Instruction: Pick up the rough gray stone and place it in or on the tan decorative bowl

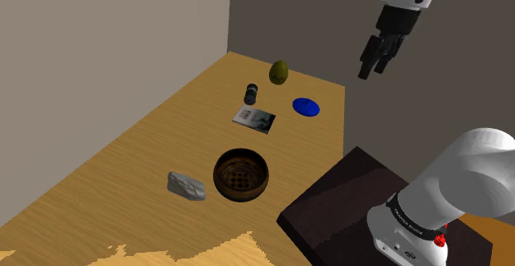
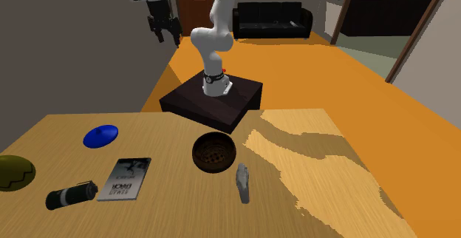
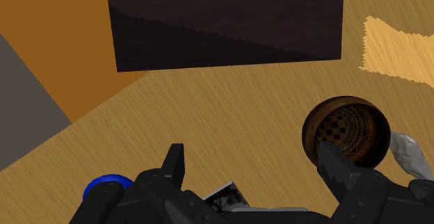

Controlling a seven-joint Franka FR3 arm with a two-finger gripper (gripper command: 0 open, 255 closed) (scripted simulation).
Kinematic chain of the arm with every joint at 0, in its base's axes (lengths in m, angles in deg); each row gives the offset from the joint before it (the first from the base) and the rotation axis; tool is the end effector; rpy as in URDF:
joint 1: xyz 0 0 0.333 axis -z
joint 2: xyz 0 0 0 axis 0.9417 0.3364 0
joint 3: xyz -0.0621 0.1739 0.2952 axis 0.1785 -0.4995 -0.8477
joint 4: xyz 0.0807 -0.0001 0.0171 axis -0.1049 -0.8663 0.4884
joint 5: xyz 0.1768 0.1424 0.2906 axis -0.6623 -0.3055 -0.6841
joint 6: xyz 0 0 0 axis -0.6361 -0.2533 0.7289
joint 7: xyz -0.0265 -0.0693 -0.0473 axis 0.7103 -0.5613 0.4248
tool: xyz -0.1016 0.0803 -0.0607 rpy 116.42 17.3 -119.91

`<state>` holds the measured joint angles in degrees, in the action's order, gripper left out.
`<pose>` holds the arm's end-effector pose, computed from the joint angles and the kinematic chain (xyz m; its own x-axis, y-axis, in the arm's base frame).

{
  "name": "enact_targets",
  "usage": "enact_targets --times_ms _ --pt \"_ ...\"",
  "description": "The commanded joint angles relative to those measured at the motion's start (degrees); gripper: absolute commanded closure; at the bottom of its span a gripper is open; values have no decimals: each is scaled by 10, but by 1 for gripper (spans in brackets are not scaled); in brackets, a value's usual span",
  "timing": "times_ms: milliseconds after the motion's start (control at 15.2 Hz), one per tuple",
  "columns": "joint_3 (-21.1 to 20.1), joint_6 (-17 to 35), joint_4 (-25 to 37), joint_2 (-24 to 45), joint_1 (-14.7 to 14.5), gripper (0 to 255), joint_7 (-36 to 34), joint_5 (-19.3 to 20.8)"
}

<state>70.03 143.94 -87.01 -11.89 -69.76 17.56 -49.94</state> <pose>0.2576 -0.0201 0.5402 0.9953 -0.0381 -0.0895 -0.0414 -0.9985 -0.0350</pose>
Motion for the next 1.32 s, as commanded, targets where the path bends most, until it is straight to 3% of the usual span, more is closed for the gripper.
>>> enact_targets --times_ms 0,660,1254 --pt "0 0 0 0 0 0 0 0" --pt "-71 161 -48 109 -50 0 -60 -67" --pt "-132 302 -29 262 -90 0 -107 -108"
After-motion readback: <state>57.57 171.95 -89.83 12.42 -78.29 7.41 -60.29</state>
